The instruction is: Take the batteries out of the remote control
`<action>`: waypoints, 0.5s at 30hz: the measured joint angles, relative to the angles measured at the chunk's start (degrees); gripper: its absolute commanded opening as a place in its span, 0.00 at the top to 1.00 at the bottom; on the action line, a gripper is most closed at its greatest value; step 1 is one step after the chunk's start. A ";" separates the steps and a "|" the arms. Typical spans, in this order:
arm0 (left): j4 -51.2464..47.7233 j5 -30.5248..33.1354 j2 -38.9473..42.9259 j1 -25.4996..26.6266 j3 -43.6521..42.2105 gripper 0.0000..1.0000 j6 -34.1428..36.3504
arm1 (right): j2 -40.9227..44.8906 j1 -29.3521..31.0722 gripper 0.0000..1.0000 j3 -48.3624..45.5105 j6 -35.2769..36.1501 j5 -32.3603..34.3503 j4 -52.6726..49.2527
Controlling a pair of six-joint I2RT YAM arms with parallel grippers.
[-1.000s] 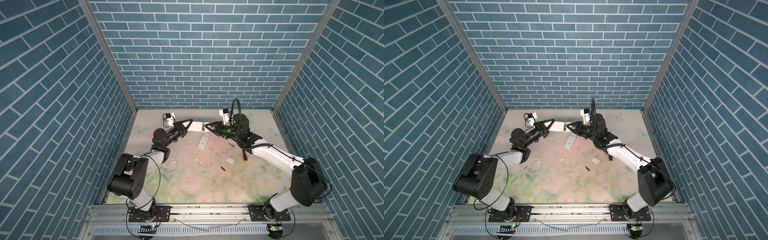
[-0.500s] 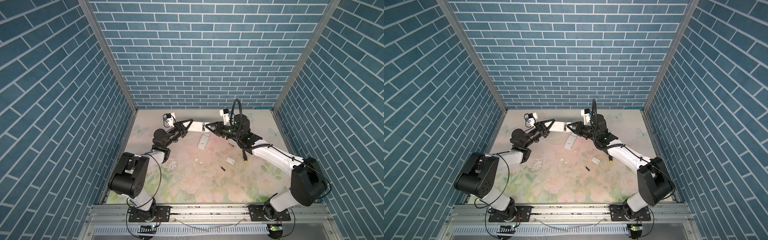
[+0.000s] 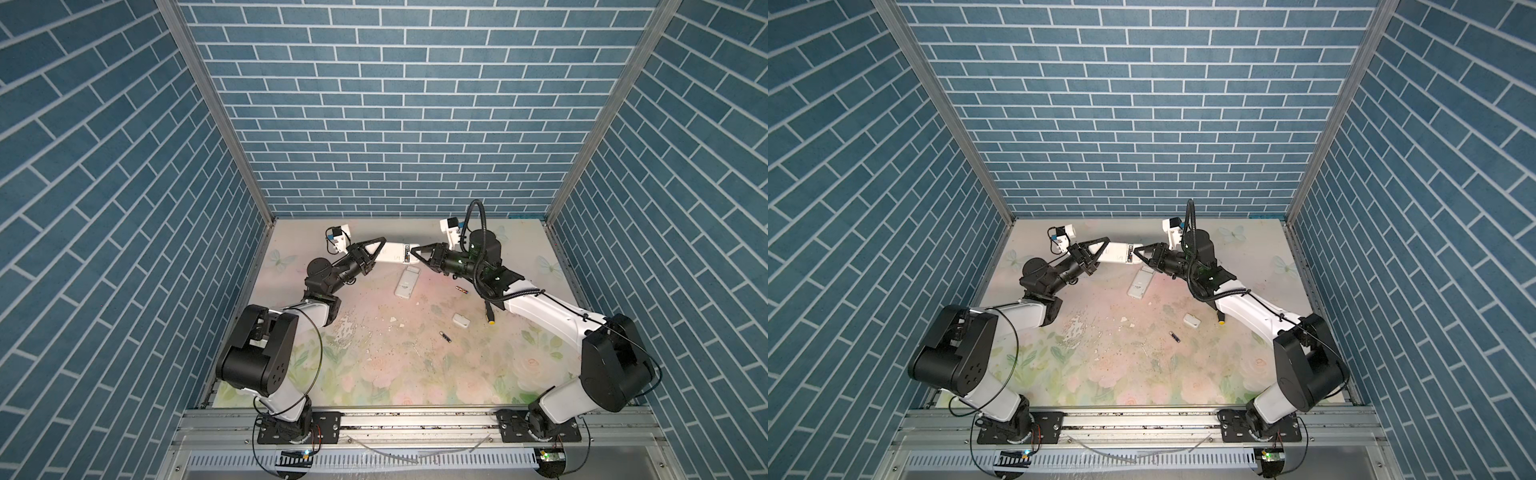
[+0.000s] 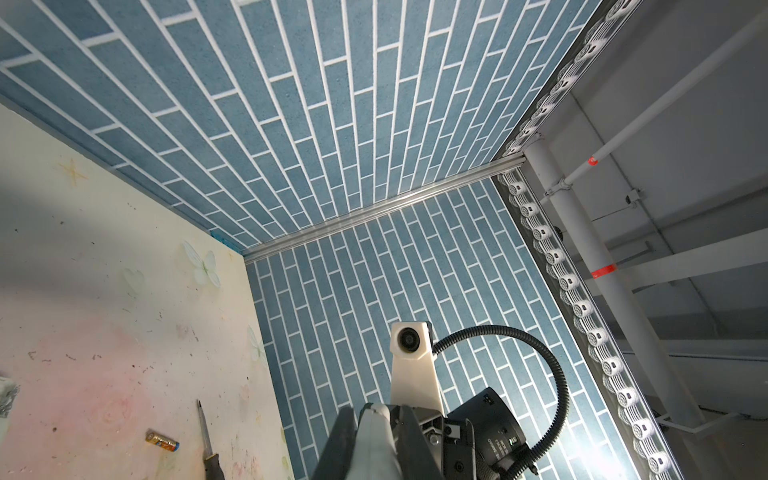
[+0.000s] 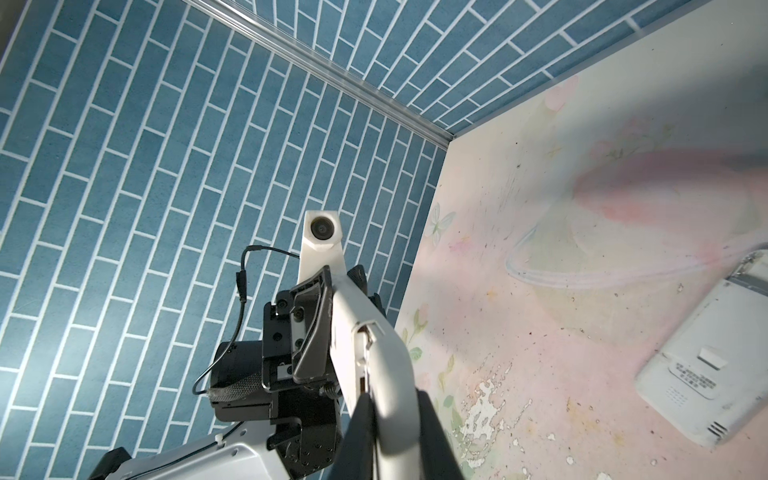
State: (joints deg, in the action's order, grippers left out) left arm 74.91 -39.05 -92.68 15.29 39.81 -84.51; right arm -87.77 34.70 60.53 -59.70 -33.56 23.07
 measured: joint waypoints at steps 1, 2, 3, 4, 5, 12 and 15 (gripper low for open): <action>0.02 0.00 0.00 -0.02 0.00 1.00 0.02 | -0.20 -0.11 0.98 -0.20 -0.13 -0.28 0.85; 0.00 0.02 0.00 -0.04 0.00 1.00 0.02 | -0.48 -0.17 0.98 -0.46 -0.50 -0.61 2.01; -0.04 0.00 0.00 -0.09 0.02 1.00 0.02 | -0.76 -0.24 0.99 -0.66 -0.59 -0.92 2.82; -0.04 0.02 0.00 -0.13 0.00 1.00 0.02 | -1.03 -0.26 0.99 -0.72 -0.87 -1.11 3.54; 0.00 0.09 0.00 -0.24 0.00 1.00 0.02 | -1.33 -0.33 0.99 -0.72 -1.09 -1.40 4.31; 0.00 -0.17 0.00 -0.74 0.00 1.00 -0.02 | -2.03 -0.61 1.00 -1.68 -2.08 -2.69 7.67; 0.02 -0.33 0.00 -0.76 0.02 1.00 -0.04 | -2.03 -0.68 1.00 -2.21 -2.25 -2.86 8.72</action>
State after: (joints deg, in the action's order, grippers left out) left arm 74.94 -39.38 -92.68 14.52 39.83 -84.55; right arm -89.80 34.02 58.33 -61.95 -36.42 31.79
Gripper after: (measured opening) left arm 0.184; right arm 0.160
